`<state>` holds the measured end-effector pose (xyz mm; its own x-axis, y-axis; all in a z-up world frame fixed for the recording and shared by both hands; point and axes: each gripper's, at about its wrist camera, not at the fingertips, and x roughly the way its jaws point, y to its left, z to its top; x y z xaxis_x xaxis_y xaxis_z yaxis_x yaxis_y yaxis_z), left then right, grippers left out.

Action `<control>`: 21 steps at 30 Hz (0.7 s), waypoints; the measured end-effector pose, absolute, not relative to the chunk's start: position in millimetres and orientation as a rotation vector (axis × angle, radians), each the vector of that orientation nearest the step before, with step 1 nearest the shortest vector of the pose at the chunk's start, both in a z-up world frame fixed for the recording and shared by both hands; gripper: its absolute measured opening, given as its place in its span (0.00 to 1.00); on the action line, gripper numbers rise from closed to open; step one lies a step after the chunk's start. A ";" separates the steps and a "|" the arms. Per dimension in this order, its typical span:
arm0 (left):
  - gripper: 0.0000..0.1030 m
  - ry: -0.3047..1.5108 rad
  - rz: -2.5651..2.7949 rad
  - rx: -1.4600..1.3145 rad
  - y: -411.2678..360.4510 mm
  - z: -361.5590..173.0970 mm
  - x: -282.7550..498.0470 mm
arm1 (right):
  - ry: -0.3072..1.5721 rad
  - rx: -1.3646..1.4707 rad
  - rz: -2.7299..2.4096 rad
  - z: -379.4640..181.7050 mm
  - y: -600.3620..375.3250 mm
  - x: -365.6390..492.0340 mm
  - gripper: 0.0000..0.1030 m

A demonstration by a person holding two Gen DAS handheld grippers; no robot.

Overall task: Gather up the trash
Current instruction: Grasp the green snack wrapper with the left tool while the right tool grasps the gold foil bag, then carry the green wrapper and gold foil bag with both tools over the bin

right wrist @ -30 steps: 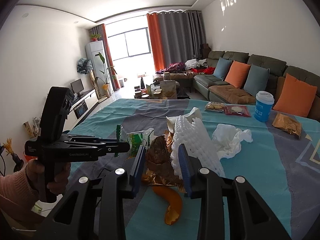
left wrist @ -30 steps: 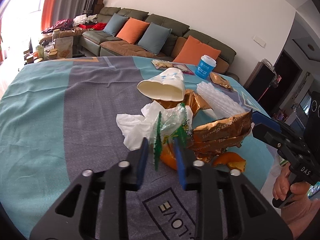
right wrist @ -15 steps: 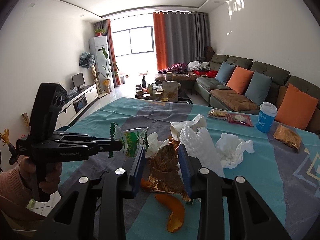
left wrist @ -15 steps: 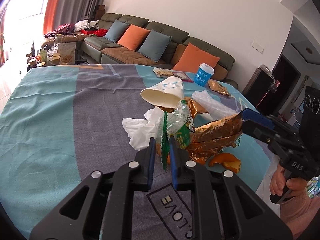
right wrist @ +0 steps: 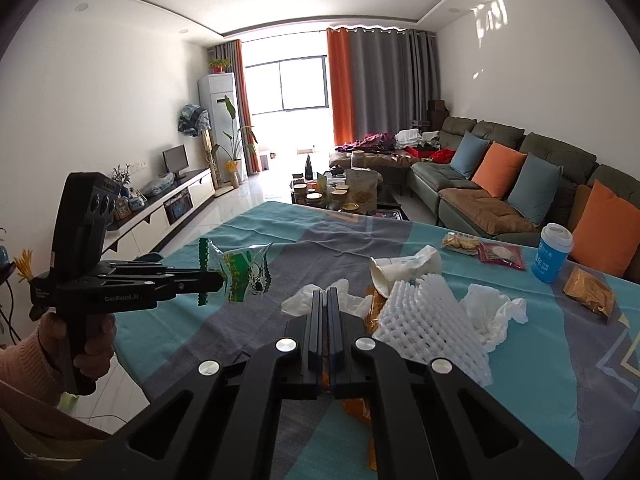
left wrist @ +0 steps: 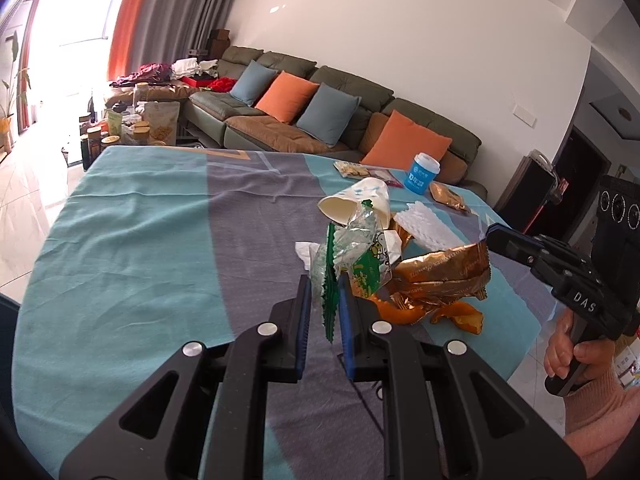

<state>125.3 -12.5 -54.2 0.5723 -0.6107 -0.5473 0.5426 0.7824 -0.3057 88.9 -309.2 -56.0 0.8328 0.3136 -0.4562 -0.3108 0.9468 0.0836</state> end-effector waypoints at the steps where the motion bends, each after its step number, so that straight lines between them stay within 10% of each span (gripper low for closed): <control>1: 0.14 0.677 -0.671 -0.110 -6.7 -52.6 122.7 | 0.480 0.023 0.343 -53.4 -308.8 88.7 0.01; 7: 0.14 0.659 -0.638 -0.136 29.0 -47.9 108.7 | 0.479 0.052 0.311 -49.0 -307.8 92.6 0.04; 10: 0.14 0.664 -0.627 -0.141 39.1 -49.9 104.6 | 0.496 0.055 0.264 -54.6 -313.7 93.6 0.24; 21: 0.14 0.660 -0.598 -0.152 57.3 -51.4 98.3 | 0.549 0.018 0.294 -62.6 -301.5 95.5 0.02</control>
